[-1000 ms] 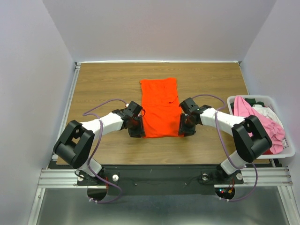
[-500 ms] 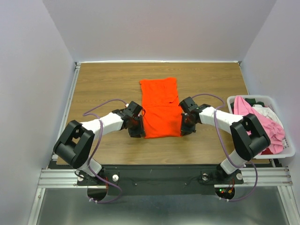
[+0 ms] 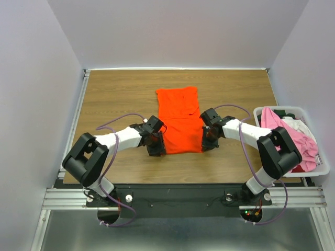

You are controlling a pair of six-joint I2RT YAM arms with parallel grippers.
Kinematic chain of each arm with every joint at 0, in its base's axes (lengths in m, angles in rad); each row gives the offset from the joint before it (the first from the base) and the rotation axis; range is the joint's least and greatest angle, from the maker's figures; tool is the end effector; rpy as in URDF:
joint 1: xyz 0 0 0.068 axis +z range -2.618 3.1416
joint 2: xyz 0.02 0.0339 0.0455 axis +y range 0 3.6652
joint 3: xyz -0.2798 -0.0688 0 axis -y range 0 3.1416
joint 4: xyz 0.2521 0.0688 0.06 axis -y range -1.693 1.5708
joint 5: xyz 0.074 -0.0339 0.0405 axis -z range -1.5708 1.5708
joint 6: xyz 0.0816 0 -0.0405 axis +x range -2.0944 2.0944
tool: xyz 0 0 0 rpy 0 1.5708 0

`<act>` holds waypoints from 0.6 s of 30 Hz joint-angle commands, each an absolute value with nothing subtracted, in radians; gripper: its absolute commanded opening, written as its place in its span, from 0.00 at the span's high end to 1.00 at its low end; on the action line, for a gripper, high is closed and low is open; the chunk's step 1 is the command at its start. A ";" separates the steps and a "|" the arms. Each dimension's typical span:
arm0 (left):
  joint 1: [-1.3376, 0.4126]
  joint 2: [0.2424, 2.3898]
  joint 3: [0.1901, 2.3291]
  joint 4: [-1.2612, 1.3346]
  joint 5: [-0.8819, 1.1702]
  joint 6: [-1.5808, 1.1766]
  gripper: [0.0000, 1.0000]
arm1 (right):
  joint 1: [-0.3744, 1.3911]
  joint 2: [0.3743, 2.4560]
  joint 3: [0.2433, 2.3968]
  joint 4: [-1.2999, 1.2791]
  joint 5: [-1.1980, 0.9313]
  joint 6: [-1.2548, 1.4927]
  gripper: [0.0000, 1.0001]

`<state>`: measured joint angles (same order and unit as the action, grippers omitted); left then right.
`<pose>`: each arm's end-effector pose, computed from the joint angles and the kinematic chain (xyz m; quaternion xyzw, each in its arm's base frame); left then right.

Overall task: Fold and stack the t-shirts
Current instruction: Fold the tshirt

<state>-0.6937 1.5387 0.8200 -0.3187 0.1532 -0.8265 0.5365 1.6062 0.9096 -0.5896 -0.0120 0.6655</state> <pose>0.2372 -0.2135 0.1392 -0.0437 0.9610 -0.2346 0.1396 0.2620 0.1570 0.1281 0.0630 0.9879 0.0851 0.1136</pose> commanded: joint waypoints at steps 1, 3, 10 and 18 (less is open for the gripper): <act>-0.729 1.577 0.880 -0.386 0.066 -0.862 0.57 | 0.540 1.635 0.897 -0.594 0.006 0.647 0.99; -0.730 1.580 0.882 -0.403 0.049 -0.871 0.57 | 0.540 1.632 0.896 -0.591 0.005 0.647 0.99; -0.730 1.578 0.893 -0.394 0.028 -0.887 0.59 | 0.540 1.625 0.888 -0.584 0.005 0.644 0.99; -0.732 1.558 0.913 -0.422 -0.031 -0.896 0.59 | 0.541 1.609 0.874 -0.583 -0.021 0.644 0.99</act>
<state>-0.7273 1.5772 0.8684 -0.3721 0.0483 -0.8864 0.5362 1.6035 0.9070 -0.5854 -0.0196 0.6579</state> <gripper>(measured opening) 0.414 0.038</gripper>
